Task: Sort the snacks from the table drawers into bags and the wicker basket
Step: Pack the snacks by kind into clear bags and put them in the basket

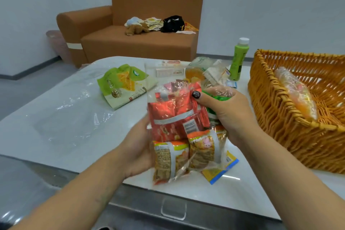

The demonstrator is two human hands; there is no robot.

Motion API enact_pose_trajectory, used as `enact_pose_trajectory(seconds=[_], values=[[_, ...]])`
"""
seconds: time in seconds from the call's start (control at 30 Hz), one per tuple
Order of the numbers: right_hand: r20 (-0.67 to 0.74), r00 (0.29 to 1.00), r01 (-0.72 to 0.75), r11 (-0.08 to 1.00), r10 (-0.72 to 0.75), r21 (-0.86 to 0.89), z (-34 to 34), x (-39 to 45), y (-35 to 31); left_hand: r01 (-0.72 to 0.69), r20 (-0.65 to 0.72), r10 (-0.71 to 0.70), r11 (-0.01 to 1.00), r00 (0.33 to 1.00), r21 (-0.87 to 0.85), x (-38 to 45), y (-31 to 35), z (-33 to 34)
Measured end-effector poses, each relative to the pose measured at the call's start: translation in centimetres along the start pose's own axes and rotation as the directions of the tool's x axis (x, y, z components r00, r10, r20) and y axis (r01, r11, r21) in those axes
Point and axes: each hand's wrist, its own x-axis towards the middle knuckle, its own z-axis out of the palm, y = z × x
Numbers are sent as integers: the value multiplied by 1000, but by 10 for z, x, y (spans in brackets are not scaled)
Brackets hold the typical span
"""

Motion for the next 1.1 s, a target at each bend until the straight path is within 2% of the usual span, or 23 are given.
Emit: enact_pose_trajectory(seconds=[0.07, 0.17, 0.23, 0.3, 0.33, 0.43, 0.5, 0.6, 0.7, 0.77, 0.93, 1.1], values=[[-85, 996, -34, 999, 33, -15, 3, -1, 5, -111, -74, 122, 984, 990, 140, -8, 12, -1], [-166, 985, -57, 998, 51, -28, 11, -2, 15, -240, -147, 319, 888, 936, 393, -9, 10, -1], [-136, 991, -21, 986, -2, -163, 14, -2, 18, -271, -257, 423, 842, 869, 466, -2, 2, -8], [10, 1000, -6, 976, 8, -219, 14, -2, 19, -303, -313, 474, 832, 823, 464, 1, 1, -12], [105, 994, -22, 982, 42, -187, 12, -1, 19, -308, -326, 484, 830, 812, 465, 1, 2, -14], [355, 924, -183, 980, 144, 79, -2, 5, 15, -328, -332, 473, 852, 816, 408, -2, 8, -19], [460, 874, -244, 961, 158, 133, -13, 8, 13, -352, -321, 455, 876, 831, 329, -4, 11, -21], [421, 894, -201, 977, 150, 78, -24, 9, 15, -371, -308, 449, 886, 839, 280, -8, 15, -24], [293, 944, -157, 987, 153, -8, -21, 4, 18, -372, -267, 476, 856, 838, 359, -14, 20, -25], [259, 955, -133, 990, 143, -54, -17, -1, 17, -360, -219, 468, 844, 856, 397, -18, 21, -23], [239, 968, -65, 995, 82, -78, -20, -8, 13, -406, -185, 484, 848, 855, 341, -24, 24, -15], [323, 946, 12, 991, 32, -133, -39, -10, 8, -427, -122, 493, 834, 862, 349, -31, 28, -13]])
